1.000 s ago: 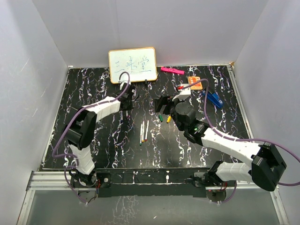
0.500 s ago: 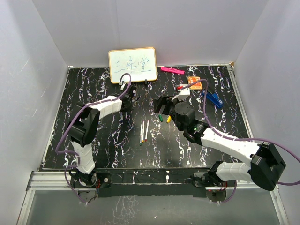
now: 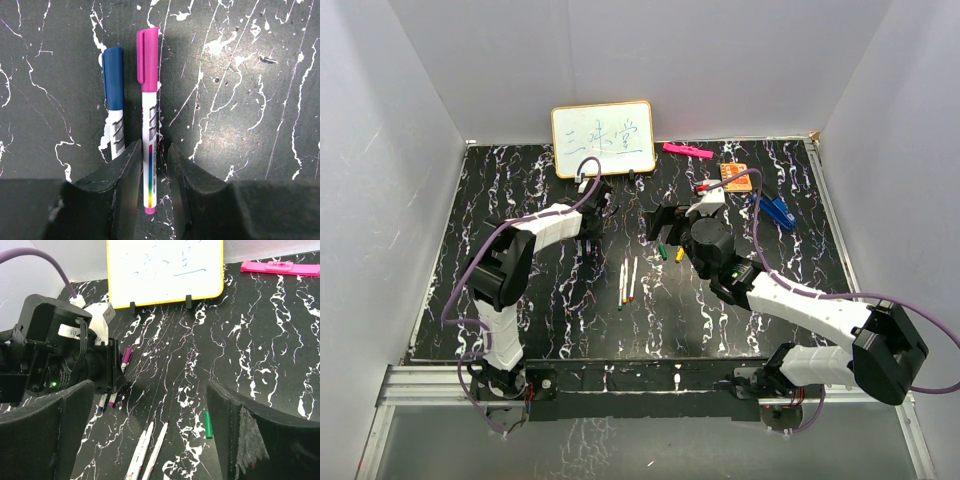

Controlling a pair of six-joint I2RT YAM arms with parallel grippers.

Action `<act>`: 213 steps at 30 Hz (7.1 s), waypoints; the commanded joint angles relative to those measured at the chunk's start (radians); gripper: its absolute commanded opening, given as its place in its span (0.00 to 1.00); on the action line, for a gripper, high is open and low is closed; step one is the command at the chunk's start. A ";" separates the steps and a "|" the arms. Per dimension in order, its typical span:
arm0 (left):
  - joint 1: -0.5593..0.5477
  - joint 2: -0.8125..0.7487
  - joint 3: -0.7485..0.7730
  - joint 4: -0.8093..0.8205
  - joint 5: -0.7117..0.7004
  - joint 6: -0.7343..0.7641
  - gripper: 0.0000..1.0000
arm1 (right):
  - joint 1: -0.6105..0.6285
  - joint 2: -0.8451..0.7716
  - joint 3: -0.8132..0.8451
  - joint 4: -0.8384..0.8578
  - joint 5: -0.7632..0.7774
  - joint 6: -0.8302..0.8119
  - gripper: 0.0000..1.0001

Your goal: Insert the pens into the pen caps

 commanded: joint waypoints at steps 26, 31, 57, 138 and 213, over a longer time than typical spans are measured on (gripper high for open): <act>-0.134 -0.409 -0.194 -0.106 0.177 0.004 0.31 | -0.009 -0.082 -0.079 0.142 0.217 -0.047 0.98; -0.180 -0.436 -0.243 -0.088 0.241 -0.055 0.32 | -0.009 -0.112 -0.119 0.149 0.236 -0.062 0.98; -0.328 -0.314 -0.251 -0.133 0.144 -0.098 0.35 | -0.009 -0.046 -0.109 0.093 0.241 -0.020 0.98; -0.252 -0.046 -0.166 -0.230 0.253 0.029 0.30 | -0.009 -0.037 -0.114 0.065 0.256 0.023 0.98; -0.204 -0.781 -0.444 0.121 0.392 0.106 0.00 | -0.055 0.520 0.308 -0.476 0.012 -0.048 0.48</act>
